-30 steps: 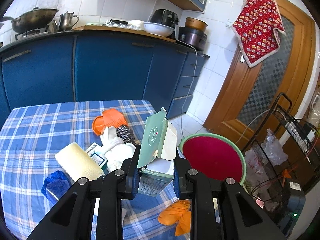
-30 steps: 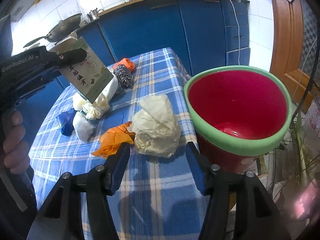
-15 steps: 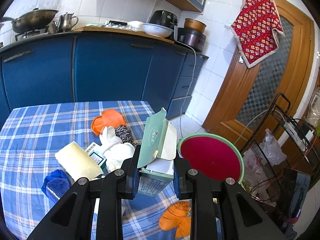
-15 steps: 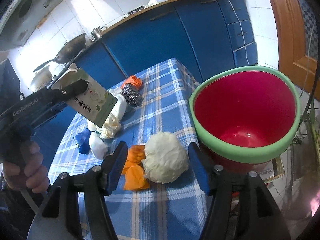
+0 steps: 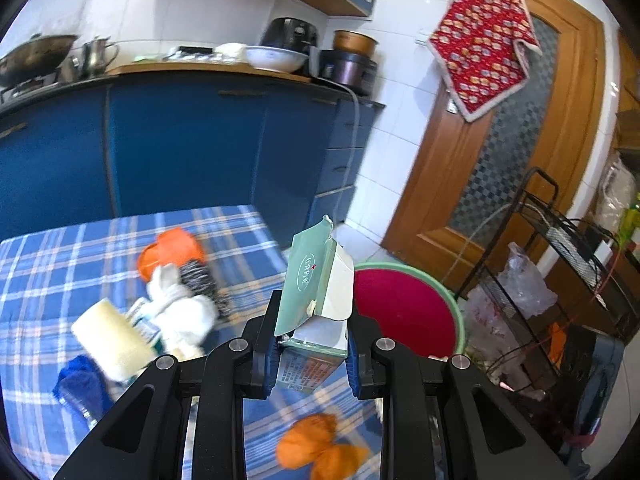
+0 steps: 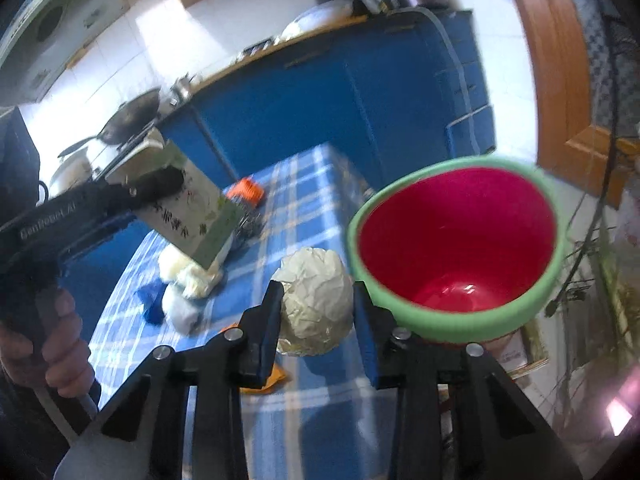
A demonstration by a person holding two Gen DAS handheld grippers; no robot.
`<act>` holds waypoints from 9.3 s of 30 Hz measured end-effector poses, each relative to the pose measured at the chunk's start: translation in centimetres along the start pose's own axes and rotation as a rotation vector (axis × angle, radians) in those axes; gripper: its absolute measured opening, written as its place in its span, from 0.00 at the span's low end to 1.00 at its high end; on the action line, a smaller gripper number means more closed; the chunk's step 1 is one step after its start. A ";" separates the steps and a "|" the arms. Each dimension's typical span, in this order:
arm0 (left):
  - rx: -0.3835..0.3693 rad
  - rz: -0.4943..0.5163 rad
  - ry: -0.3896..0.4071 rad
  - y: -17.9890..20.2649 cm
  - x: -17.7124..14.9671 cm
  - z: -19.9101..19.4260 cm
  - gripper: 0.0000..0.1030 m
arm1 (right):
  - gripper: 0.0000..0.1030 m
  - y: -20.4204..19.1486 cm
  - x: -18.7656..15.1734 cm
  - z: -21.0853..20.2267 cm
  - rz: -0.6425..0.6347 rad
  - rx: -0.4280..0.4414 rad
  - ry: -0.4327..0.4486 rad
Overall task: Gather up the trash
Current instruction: 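Carry the paper ball with the right tool over the red bucket and release, then lower the green carton into the red bucket and open the left tool, then grasp the blue mesh bag with the left tool while the right tool grasps the orange bag, then carry the orange bag with the right tool into the red bucket and release, then drop the blue mesh bag into the red bucket by opening the left tool, then move both open tools back toward the remaining trash on the table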
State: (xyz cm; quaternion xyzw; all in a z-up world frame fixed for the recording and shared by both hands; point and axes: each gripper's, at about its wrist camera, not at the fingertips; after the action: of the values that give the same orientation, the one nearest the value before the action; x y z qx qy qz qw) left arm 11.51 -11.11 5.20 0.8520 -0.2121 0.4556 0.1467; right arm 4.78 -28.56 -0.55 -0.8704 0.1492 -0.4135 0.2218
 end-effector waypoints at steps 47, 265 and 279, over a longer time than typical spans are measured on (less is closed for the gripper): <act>-0.057 0.117 -0.194 7.7 -0.2 12.2 0.49 | 0.48 9.9 3.2 1.1 0.181 -0.259 0.178; -0.038 0.163 -0.277 8.0 -1.9 15.5 0.48 | 0.34 9.7 2.6 2.9 0.188 -0.254 0.074; -0.013 0.143 -0.233 7.5 -1.0 12.4 0.48 | 0.38 8.1 2.4 1.0 0.176 -0.247 0.104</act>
State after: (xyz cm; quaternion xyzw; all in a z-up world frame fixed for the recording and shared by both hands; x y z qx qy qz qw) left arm 16.16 -22.83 -1.89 0.8809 -0.2909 0.3614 0.0939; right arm 6.44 -36.33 -3.65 -0.8520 0.2860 -0.4155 0.1404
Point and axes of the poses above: each gripper's, at about its wrist camera, not at the fingertips, and z roughly the way its jaws point, y to its right, x to its top, and after that the axes turned 12 degrees about z, right-handed
